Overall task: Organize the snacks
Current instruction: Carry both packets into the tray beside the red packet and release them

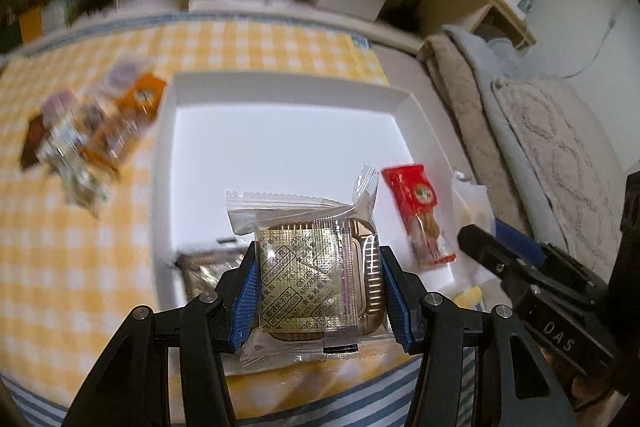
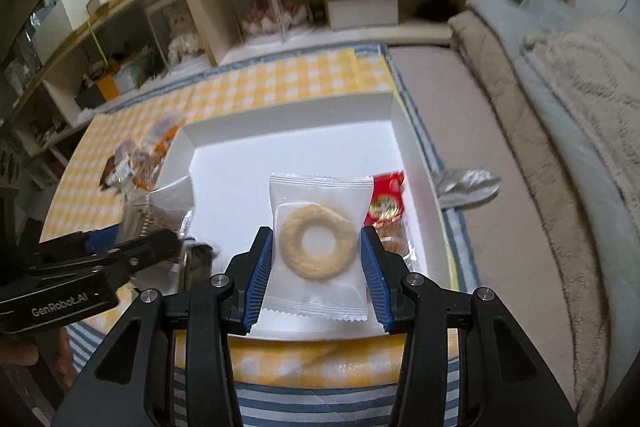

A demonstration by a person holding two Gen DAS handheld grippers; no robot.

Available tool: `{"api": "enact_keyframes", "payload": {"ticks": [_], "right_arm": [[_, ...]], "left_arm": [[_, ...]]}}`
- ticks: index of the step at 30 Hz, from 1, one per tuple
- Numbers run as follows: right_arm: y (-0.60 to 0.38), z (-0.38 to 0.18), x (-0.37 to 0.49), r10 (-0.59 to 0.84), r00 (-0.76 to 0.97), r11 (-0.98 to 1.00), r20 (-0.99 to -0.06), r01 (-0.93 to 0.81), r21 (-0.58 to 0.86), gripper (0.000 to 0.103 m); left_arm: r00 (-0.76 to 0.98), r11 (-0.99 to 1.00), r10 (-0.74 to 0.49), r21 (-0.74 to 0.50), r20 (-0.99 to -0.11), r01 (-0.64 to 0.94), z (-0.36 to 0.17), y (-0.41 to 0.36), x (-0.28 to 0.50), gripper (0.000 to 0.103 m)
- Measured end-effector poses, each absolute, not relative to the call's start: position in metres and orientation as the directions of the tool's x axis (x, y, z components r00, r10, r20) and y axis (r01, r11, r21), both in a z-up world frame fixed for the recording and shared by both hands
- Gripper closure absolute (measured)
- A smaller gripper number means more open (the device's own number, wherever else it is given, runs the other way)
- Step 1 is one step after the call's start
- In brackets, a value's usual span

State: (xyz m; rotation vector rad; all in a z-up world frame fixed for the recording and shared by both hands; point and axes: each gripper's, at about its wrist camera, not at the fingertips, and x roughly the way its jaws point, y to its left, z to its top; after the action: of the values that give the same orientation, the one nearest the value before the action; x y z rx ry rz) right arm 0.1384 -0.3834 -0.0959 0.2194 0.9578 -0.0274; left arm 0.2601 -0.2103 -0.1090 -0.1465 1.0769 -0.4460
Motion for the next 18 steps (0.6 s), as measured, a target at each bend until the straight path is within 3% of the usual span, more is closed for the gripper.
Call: {"api": "enact_keyframes", "payload": {"ticks": [11,12,14,18], "right_arm": [[-0.391,-0.130,0.149,0.165,0.506,0.960,-0.847,0.114,0.255,0.058],[-0.390,-0.132,0.150,0.169,0.502,0.960,-0.848,0.112,0.257,0.057],[-0.390,-0.135,0.153,0.176,0.495,0.959,-0.851,0.110,0.263,0.055],[-0.394,-0.140,0.156,0.170,0.482,0.958,-0.859,0.123,0.259,0.040]], "left_arm": [[0.310,0.886,-0.462,-0.415,-0.831,0.209,-0.161,-0.226,0.303,0.049],[0.310,0.886,-0.461,-0.411,-0.831,0.217,-0.163,-0.227,0.305,0.046],[0.316,0.886,-0.457,-0.395,-0.831,0.243,-0.163,-0.230,0.307,0.041],[0.334,0.894,-0.435,-0.358,-0.837,0.268,-0.159,-0.232,0.308,0.037]]}}
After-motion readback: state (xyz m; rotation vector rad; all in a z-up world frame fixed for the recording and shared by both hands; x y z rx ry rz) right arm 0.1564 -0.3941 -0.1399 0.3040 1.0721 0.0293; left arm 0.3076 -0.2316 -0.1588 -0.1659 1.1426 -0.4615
